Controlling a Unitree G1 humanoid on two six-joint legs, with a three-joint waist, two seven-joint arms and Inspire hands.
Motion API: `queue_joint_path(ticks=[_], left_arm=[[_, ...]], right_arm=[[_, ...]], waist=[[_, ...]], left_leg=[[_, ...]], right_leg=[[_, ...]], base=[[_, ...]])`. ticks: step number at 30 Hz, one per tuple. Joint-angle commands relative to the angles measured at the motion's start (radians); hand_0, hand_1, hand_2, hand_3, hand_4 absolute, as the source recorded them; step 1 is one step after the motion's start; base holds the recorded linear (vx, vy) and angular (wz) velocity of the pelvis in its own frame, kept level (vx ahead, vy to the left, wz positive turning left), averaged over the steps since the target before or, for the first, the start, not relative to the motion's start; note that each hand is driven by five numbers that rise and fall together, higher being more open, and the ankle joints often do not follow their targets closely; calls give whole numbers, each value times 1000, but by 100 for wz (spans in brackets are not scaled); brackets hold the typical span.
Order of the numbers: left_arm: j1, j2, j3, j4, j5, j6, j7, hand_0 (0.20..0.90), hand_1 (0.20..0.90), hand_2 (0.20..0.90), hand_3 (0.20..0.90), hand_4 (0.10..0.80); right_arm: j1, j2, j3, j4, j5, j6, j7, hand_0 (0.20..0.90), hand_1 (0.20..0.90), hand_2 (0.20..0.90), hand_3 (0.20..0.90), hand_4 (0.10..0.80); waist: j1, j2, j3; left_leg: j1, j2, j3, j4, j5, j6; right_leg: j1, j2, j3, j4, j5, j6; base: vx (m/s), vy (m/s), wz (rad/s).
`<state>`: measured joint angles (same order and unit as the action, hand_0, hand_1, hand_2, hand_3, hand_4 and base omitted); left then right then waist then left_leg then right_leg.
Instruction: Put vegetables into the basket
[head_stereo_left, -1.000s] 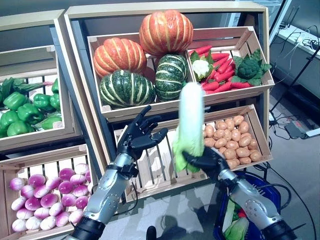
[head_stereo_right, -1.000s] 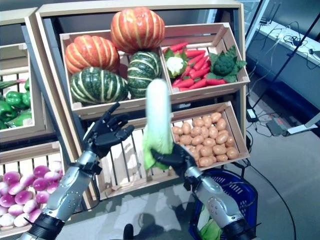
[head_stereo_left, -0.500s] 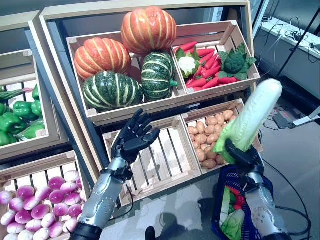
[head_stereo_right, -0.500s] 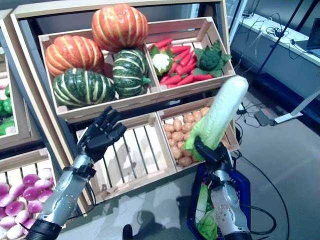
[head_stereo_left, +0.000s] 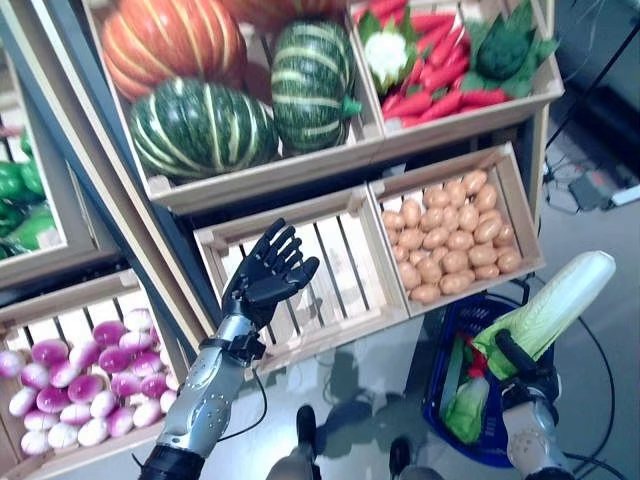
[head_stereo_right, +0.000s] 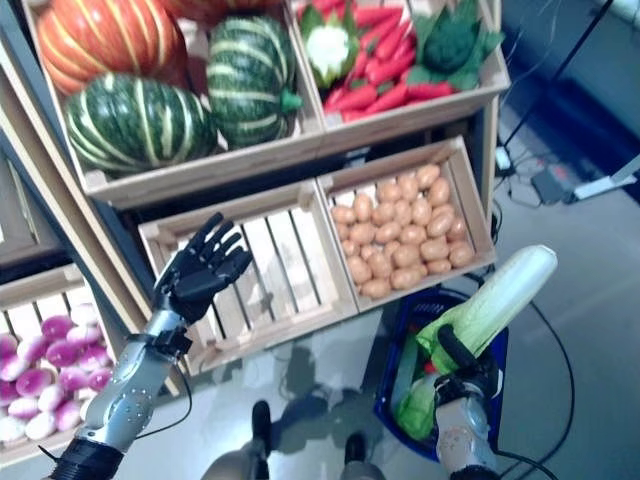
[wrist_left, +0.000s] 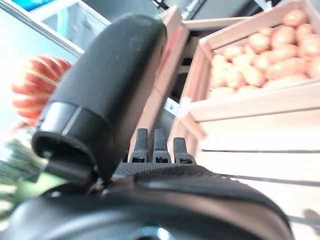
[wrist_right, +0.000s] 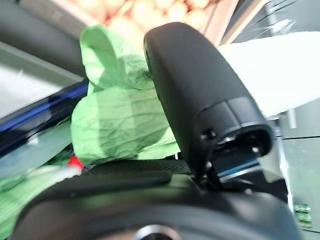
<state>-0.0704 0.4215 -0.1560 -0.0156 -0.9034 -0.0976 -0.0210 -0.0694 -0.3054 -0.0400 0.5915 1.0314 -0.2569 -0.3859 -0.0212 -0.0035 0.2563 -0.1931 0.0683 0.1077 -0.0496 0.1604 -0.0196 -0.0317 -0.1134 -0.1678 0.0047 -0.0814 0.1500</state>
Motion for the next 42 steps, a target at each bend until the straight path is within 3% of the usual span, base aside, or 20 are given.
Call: queue_joint_path(ticks=[1, 5, 8, 19, 29, 34, 35, 42], left_arm=[[-145, 26, 20, -44, 37, -177, -12, 900, 900, 900, 900, 800], [-198, 31, -4, -45, 69, -236, -12, 900, 900, 900, 900, 800], [-269, 18, -23, -41, 114, -252, -8, 900, 900, 900, 900, 800], [-435, 27, -48, 3, 153, -318, 84, 900, 900, 900, 900, 800], [-499, 39, -33, -1, 185, -328, 130, 900, 900, 900, 900, 800], [-497, 41, -33, -6, 198, -329, 138, 900, 900, 900, 900, 800], [-491, 40, -36, -8, 200, -332, 142, 900, 900, 900, 900, 800], [-481, 49, -40, -28, 201, -326, 151, 900, 900, 900, 900, 800]], right_arm=[[-129, -99, -57, -34, 90, -178, 104, 300, 300, 300, 300, 400], [-193, -117, -51, -2, 151, -182, 167, 300, 300, 300, 300, 400], [-264, -135, -55, 46, 263, -166, 250, 300, 300, 300, 300, 400], [-451, -150, -69, 238, 458, -44, 378, 300, 300, 300, 300, 400], [-505, -186, -145, 361, 528, -12, 285, 300, 300, 300, 300, 400], [-488, -185, -149, 354, 517, -1, 252, 300, 300, 300, 300, 400], [-481, -186, -149, 354, 516, 10, 246, 300, 300, 300, 300, 400], [-469, -217, -114, 398, 414, 152, 214, 300, 300, 300, 300, 400]], waist=[[36, 7, 75], [43, 11, 143], [52, 8, 179], [53, 35, 221], [43, 55, 258], [36, 59, 263], [35, 60, 264], [39, 61, 264]], left_leg=[[-81, 43, -40, 221, -158, -57], [-236, 26, -51, 389, -202, -42], [-366, 11, -70, 545, -255, -30], [-592, -16, -66, 902, -418, 5], [-733, -21, -65, 1097, -485, 27], [-753, -25, -67, 1117, -503, 21], [-772, -24, -63, 1116, -481, 26], [-799, -21, -67, 1133, -499, 22]], right_leg=[[-189, -15, 20, 195, 41, -82], [-342, -24, 26, 369, 1, -96], [-466, -56, 31, 528, -41, -104], [-724, -98, 71, 903, -160, -117], [-885, -103, 106, 1086, -197, -122], [-904, -91, 117, 1107, -212, -114], [-921, -93, 113, 1105, -193, -122], [-948, -89, 118, 1115, -201, -114]], base=[[-196, -38, 9], [-209, -12, 10], [-188, 2, 11], [-64, 34, 5], [3, 16, -4], [26, -4, -2], [0, 0, 0], [45, -28, -1]])
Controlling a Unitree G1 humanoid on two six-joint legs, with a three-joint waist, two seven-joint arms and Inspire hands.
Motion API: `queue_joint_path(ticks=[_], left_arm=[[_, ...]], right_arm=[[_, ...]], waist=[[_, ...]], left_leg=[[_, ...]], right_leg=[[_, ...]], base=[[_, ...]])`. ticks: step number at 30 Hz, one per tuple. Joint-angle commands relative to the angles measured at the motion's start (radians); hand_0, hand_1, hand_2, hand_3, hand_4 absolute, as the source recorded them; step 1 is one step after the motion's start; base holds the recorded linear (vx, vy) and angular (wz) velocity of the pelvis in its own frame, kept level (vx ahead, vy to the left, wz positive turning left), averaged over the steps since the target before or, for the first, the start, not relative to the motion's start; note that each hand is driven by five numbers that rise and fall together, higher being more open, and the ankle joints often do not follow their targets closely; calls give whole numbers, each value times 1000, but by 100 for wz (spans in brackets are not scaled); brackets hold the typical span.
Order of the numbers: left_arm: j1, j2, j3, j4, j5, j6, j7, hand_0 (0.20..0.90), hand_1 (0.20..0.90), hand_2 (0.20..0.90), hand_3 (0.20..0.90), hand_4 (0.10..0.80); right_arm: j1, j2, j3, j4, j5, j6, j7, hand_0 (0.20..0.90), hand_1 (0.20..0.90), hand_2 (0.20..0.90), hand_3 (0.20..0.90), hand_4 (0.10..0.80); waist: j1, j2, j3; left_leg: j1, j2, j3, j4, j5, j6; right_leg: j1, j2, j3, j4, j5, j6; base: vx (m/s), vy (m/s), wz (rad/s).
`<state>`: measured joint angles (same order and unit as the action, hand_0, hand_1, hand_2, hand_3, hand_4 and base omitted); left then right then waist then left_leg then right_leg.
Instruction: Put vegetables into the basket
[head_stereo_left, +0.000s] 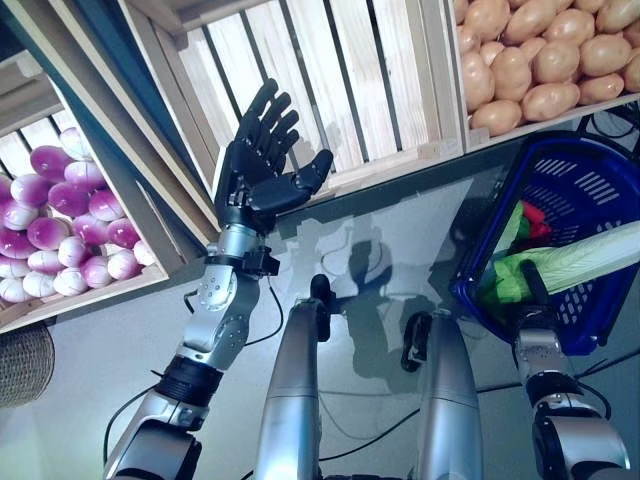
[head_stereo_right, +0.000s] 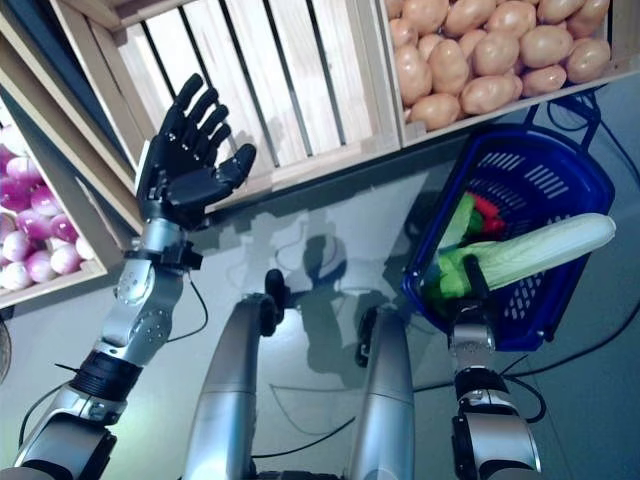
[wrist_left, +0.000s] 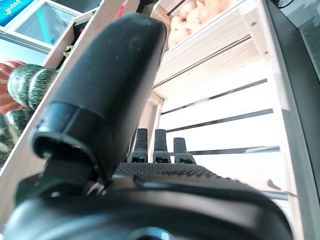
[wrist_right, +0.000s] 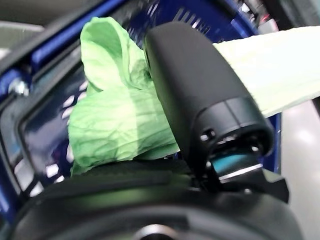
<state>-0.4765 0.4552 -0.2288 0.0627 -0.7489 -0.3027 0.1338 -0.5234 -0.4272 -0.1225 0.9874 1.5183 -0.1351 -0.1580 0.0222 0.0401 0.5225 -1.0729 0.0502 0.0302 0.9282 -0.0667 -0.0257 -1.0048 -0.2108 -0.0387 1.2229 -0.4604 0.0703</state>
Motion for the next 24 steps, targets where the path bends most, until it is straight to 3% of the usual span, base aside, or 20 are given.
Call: queue_joint_path(ticks=[1, 6, 7, 14, 18, 22, 23, 24], left_arm=[[-76, 18, 31, -108, 48, -121, -6, 900, 900, 900, 900, 800], [-89, 35, 19, -126, 31, -112, -34, 900, 900, 900, 900, 800], [-94, 32, 16, -129, 15, -105, -49, 900, 900, 900, 900, 800], [-112, 28, -2, -140, -20, -90, -101, 900, 900, 900, 900, 800], [-112, 34, -6, -147, -40, -83, -128, 900, 900, 900, 900, 800], [-113, 41, -19, -137, -90, -58, -164, 900, 900, 900, 900, 800], [-112, 44, -27, -141, -93, -61, -172, 900, 900, 900, 900, 800], [-111, 45, -31, -140, -94, -63, -175, 900, 900, 900, 900, 800]], right_arm=[[-17, -101, -22, 19, -90, 55, -23, 300, 300, 300, 300, 400], [-44, -144, -1, 104, -109, 156, -64, 300, 300, 300, 300, 400], [-57, -148, -2, 122, -119, 176, -81, 900, 900, 900, 900, 800], [-110, -162, 22, 164, -159, 253, -132, 900, 900, 900, 900, 800], [-109, -160, 28, 176, -197, 255, -142, 900, 900, 900, 900, 800], [-94, -154, 24, 191, -310, 199, -253, 900, 900, 900, 900, 800], [-94, -150, 27, 184, -394, 167, -307, 900, 900, 900, 900, 800], [-94, -148, 29, 182, -407, 160, -331, 900, 900, 900, 900, 800]], waist=[[-2, 16, -3], [13, 12, -3], [17, 11, -3], [28, 10, -3], [30, 7, -3], [25, -1, -3], [24, -1, -3], [24, -2, -3]], left_leg=[[74, -3, 9, 159, -273, 30], [48, -7, 4, 167, -270, 32], [44, -9, 2, 170, -271, 34], [30, -12, -5, 185, -271, 35], [31, -7, -4, 186, -272, 38], [66, 5, -3, 146, -248, 25], [65, 11, 5, 114, -215, 32], [85, 10, 0, 107, -230, 25]], right_leg=[[19, 7, -11, -102, 177, -35], [-1, 3, -20, -95, 180, -35], [-7, 2, -22, -89, 180, -34], [-18, -3, -34, -76, 180, -36], [-16, -2, -39, -77, 181, -36], [21, 11, -43, -116, 210, -23], [21, 12, -49, -147, 240, -30], [41, 17, -45, -153, 228, -20]], base=[[36, -66, 0], [24, -83, 6], [22, -57, 8], [20, -28, 5], [0, 0, 0], [13, -46, 1], [-15, -44, 3], [-95, -42, 5]])
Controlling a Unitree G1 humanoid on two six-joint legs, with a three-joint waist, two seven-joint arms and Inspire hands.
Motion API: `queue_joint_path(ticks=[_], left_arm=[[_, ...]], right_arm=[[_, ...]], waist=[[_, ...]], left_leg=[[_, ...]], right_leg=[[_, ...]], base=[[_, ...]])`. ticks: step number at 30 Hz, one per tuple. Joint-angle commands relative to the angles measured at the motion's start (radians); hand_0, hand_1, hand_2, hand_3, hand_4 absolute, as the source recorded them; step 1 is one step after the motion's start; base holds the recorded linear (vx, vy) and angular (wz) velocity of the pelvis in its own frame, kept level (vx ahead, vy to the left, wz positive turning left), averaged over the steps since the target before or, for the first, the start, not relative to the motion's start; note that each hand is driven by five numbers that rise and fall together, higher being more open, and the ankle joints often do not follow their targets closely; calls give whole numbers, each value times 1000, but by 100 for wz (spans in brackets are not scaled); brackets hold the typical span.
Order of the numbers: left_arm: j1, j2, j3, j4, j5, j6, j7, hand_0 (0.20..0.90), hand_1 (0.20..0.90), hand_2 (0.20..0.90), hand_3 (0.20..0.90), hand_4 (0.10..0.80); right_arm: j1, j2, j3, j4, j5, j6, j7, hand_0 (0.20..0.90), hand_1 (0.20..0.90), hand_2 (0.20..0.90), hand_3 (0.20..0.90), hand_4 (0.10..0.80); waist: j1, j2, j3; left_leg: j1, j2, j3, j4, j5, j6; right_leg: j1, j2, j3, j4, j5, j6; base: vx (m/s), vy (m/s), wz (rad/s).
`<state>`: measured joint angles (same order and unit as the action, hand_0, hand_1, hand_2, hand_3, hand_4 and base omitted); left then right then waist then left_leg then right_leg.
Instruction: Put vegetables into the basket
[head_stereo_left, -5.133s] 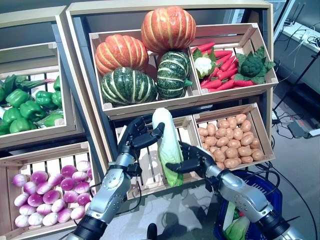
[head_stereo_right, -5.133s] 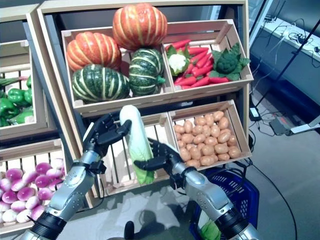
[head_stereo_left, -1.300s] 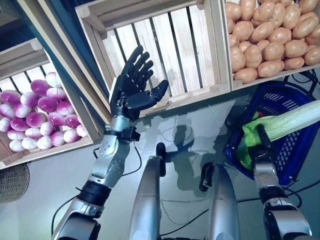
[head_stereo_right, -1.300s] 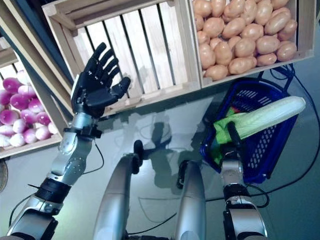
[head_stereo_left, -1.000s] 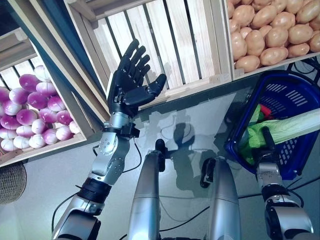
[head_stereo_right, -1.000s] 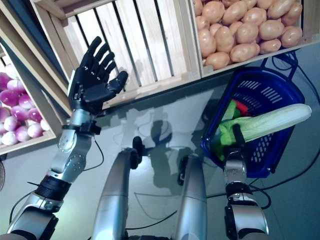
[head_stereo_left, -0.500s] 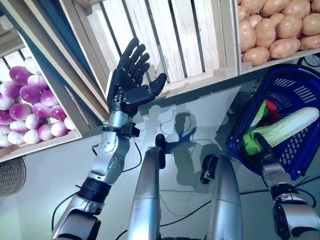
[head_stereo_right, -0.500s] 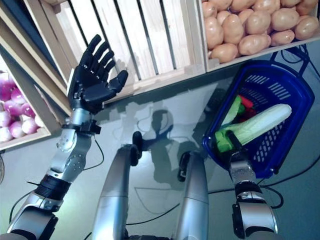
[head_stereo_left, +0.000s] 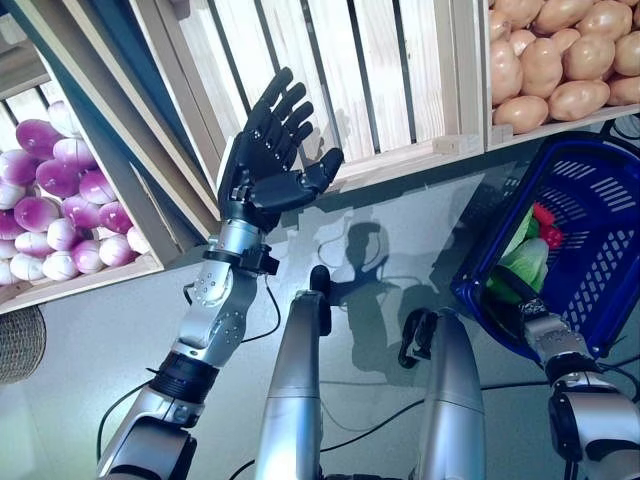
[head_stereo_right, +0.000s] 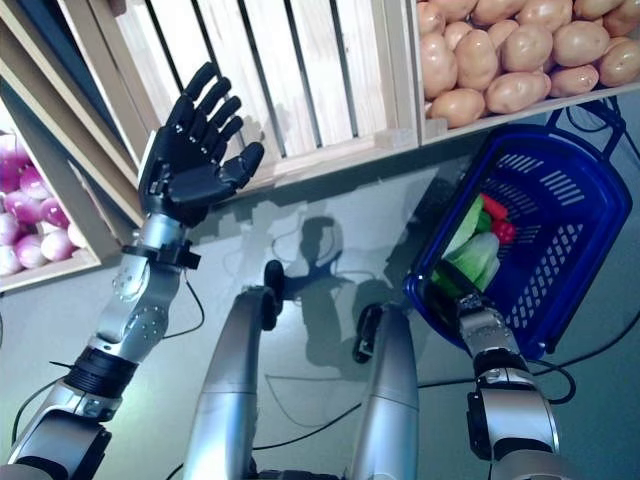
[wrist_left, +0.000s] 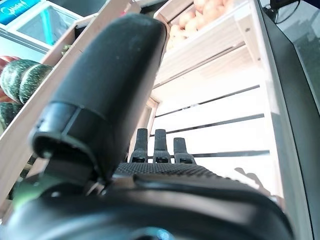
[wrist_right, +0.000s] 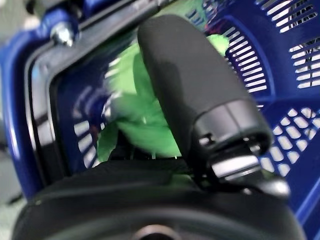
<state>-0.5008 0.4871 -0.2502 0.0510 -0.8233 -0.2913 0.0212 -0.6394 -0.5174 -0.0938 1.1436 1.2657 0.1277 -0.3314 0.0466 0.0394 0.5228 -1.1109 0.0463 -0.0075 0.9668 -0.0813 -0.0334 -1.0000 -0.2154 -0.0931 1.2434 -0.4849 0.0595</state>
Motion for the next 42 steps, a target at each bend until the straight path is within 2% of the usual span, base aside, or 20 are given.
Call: queue_joint_path(ticks=[1, 3, 4, 5, 8, 12, 16, 17, 20, 22, 25, 28, 33, 37, 42], left_arm=[[-89, 16, -20, -126, -32, -78, -71, 900, 900, 900, 900, 800], [-99, 16, -34, -116, -56, -82, -82, 900, 900, 900, 900, 800], [-104, 17, -37, -112, -71, -81, -91, 900, 900, 900, 900, 800], [-110, 15, -44, -108, -113, -63, -114, 900, 900, 900, 900, 800], [-100, 2, -50, -95, -156, -37, -126, 900, 900, 900, 900, 800], [-45, -18, -67, -69, -147, -28, -128, 900, 900, 900, 900, 800], [22, -55, -58, -36, -128, -16, -128, 900, 900, 900, 900, 800], [63, -69, -44, -26, -138, -1, -132, 900, 900, 900, 900, 800], [127, -79, -34, 13, -79, -5, -139, 900, 900, 900, 900, 800], [185, -80, -21, 53, 17, 1, -132, 900, 900, 900, 900, 800], [233, -82, -17, 114, 66, 22, -139, 900, 900, 900, 900, 800], [275, -92, -13, 203, 81, 42, -148, 900, 900, 900, 900, 800], [355, -104, -24, 362, 225, 75, -152, 900, 900, 900, 900, 800], [387, -116, -27, 515, 267, 122, -168, 900, 900, 900, 900, 800], [382, -133, -50, 700, 453, 124, -144, 900, 900, 900, 900, 800]], right_arm=[[17, -55, 11, 17, -255, -123, -253, 900, 900, 900, 900, 800], [-9, -61, 35, 13, -391, -84, -405, 900, 900, 900, 900, 800], [-18, -64, 46, 17, -427, -72, -439, 900, 900, 900, 900, 800], [-41, -73, 76, 31, -521, -51, -525, 900, 900, 900, 900, 800], [-61, -65, 130, 14, -635, -36, -600, 900, 900, 900, 900, 800], [0, -11, 194, -55, -698, -60, -599, 900, 900, 900, 900, 800], [102, 41, 245, -99, -770, -87, -538, 900, 900, 900, 900, 800], [162, 57, 259, -144, -779, -98, -507, 900, 900, 900, 900, 800], [266, 93, 272, -207, -801, -122, -456, 900, 900, 900, 900, 800], [369, 118, 299, -274, -865, -124, -403, 900, 900, 900, 900, 800], [440, 141, 327, -323, -945, -93, -348, 900, 900, 900, 900, 800], [492, 154, 358, -317, -1065, -72, -277, 900, 900, 900, 900, 800], [578, 168, 412, -279, -1218, -27, -81, 900, 900, 900, 900, 800], [607, 179, 415, -200, -1236, 11, -13, 900, 900, 900, 900, 800], [605, 218, 388, -49, -1187, 24, 32, 900, 900, 900, 900, 800]], waist=[[-3, -1, -3], [-5, -1, -3], [-6, -2, -3], [-4, -2, -3], [-4, -9, -3], [-1, -19, -44], [-3, -19, -101], [-6, -18, -125], [-10, -17, -170], [-14, -21, -221], [-22, -24, -282], [-28, -28, -340], [-35, -39, -415], [-41, -45, -436], [-48, -45, -453]], left_leg=[[126, 19, 44, 36, -180, 33], [178, 25, 51, -52, -146, 23], [196, 27, 55, -81, -136, 20], [254, 27, 63, -172, -108, 9], [376, 23, 70, -355, -39, -8], [509, 2, 65, -533, 27, -12], [609, 0, 72, -666, 73, -15], [652, 9, 81, -721, 92, -18], [742, 17, 94, -810, 118, -23], [814, 25, 99, -874, 136, -27], [892, 27, 100, -930, 150, -31], [960, 34, 109, -966, 150, -33], [1042, 45, 132, -1001, 137, -42], [1082, 52, 153, -1012, 125, -44], [1124, 54, 169, -1022, 106, -37]], right_leg=[[45, 25, 5, -212, 284, -15], [96, 35, 4, -295, 311, -9], [113, 37, 3, -321, 318, -8], [173, 45, 0, -414, 339, -4], [302, 59, -6, -612, 386, 6], [446, 52, -35, -813, 438, 18], [557, 49, -63, -950, 472, 21], [602, 45, -78, -999, 484, 24], [690, 53, -93, -1070, 498, 26], [762, 60, -104, -1114, 500, 28], [841, 71, -102, -1155, 497, 29], [907, 71, -108, -1193, 499, 34], [990, 66, -121, -1260, 512, 47], [1021, 57, -132, -1275, 512, 58], [1047, 52, -135, -1279, 504, 67]], base=[[-39, -33, 6], [-80, -21, 10], [-51, -14, 10], [-54, -11, 4], [-45, 6, -12], [3, 38, -18], [68, 70, -9], [63, 72, -21], [69, 61, -16], [144, 59, 5], [181, 57, 12], [220, 71, 1], [178, 65, 4], [85, 58, 2], [64, 45, 0]])
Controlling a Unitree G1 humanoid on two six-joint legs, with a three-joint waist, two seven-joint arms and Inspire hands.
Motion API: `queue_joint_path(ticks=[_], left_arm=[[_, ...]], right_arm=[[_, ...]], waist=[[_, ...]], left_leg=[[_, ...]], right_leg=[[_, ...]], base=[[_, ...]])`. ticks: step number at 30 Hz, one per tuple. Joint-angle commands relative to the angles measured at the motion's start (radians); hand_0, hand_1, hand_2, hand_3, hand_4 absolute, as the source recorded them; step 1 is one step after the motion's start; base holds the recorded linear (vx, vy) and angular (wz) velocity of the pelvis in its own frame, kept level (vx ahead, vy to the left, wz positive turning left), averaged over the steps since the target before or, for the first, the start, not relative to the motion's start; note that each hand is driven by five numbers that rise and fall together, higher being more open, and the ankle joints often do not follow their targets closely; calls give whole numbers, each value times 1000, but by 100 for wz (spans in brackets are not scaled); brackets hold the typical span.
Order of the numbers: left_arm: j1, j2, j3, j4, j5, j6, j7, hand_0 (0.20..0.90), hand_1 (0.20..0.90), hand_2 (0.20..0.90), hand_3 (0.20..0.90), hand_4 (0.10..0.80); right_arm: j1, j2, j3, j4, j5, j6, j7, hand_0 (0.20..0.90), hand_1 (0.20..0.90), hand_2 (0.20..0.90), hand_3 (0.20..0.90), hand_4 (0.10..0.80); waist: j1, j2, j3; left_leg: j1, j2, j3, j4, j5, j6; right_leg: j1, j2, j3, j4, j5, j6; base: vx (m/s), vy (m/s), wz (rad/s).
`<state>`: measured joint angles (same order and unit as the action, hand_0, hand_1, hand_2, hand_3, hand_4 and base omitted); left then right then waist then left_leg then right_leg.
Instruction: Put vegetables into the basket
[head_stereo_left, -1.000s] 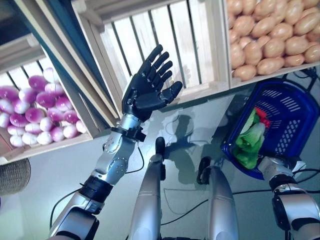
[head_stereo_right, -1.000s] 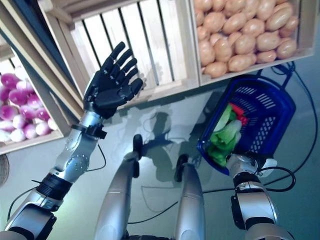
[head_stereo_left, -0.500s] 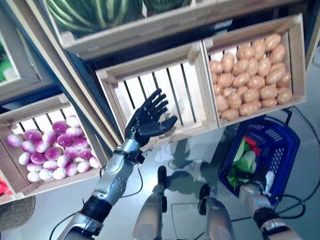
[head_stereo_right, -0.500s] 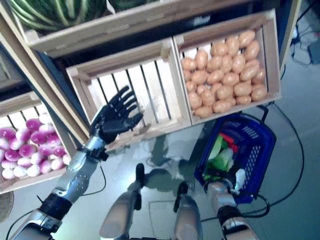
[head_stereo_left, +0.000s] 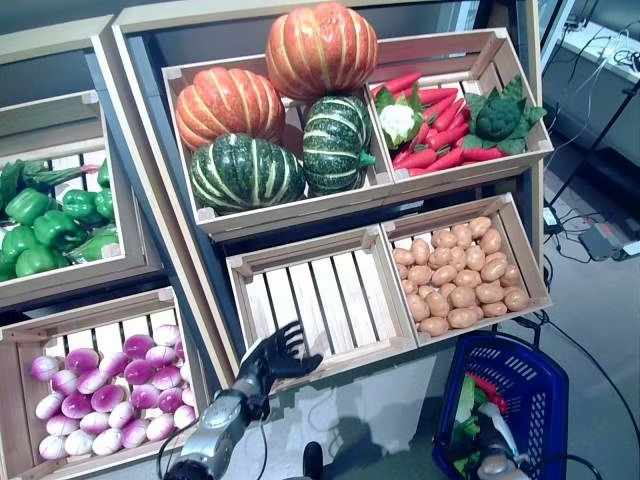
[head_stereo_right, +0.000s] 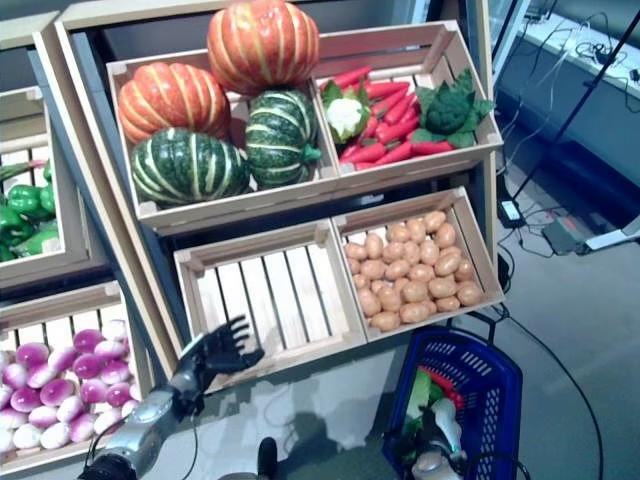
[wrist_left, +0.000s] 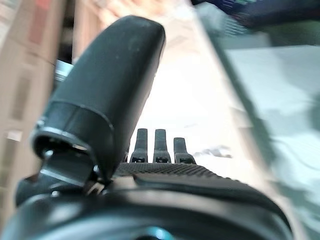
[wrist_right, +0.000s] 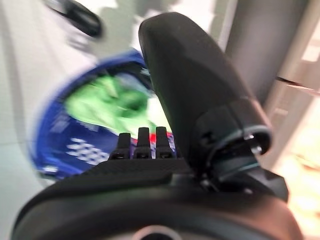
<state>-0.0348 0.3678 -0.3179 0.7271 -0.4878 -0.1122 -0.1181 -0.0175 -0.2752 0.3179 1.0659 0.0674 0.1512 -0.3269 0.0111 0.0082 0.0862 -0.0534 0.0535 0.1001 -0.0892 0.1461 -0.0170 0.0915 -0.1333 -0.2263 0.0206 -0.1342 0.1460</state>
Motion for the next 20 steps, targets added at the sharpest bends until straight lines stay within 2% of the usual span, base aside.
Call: queue_joint_path(ticks=[1, 5, 12, 20], left_arm=[[-86, -19, 17, 59, 133, -35, -14, 900, 900, 900, 900, 800], [-87, -45, 13, 226, 229, -9, 16, 900, 900, 900, 900, 800], [-81, -78, 12, 398, 352, 43, 61, 900, 900, 900, 900, 800], [-64, -93, -3, 455, 389, 53, 78, 900, 900, 900, 900, 800]], right_arm=[[-19, -19, -23, 40, 16, 5, 48, 900, 900, 900, 900, 800], [-26, -3, -23, 87, 48, -8, 118, 900, 900, 900, 900, 800], [-36, 26, -17, 105, 91, -9, 131, 900, 900, 900, 900, 800], [-38, 42, -9, 122, 87, -13, 138, 900, 900, 900, 900, 800]], waist=[[-14, -13, -18], [-19, -9, -18], [-27, -7, -29], [-34, -2, -38]], left_leg=[[72, 46, 64, 35, -124, -52], [90, 42, 64, 39, -136, -47], [121, 35, 64, 22, -147, -40], [139, 31, 63, 9, -154, -35]], right_leg=[[-42, -31, 3, -53, 151, -18], [-30, -40, 8, -50, 147, -8], [-13, -43, 20, -58, 141, -2], [-5, -44, 29, -63, 137, -1]], base=[[49, 52, -11], [44, 35, -5], [47, 24, -8], [25, 16, 0]])
